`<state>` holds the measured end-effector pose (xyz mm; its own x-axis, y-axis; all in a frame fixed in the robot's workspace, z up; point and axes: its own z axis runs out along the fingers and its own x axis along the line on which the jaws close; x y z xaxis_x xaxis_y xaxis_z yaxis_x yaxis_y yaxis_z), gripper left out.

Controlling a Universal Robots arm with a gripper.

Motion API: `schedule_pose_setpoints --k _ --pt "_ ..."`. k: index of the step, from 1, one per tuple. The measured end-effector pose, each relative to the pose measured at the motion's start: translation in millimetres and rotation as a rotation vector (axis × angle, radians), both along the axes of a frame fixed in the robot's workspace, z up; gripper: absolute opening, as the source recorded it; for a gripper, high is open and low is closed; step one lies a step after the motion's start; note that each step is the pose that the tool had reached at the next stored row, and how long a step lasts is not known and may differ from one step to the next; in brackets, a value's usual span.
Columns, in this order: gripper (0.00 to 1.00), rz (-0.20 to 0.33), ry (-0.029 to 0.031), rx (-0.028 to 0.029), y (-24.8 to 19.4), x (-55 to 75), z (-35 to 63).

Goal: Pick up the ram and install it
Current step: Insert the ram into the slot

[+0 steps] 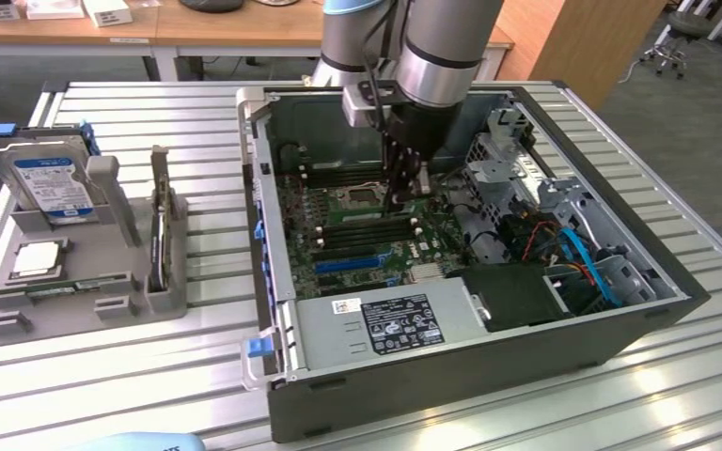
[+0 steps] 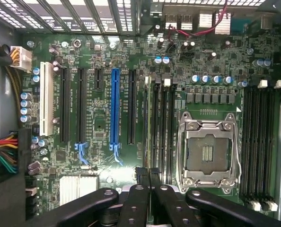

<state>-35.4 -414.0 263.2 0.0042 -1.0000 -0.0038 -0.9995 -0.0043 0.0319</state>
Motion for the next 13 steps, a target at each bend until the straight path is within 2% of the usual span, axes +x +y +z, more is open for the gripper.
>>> schedule_pose_setpoints --k 13 --pt "0.12 0.001 0.0000 -0.0004 0.0 2.2 -3.1"
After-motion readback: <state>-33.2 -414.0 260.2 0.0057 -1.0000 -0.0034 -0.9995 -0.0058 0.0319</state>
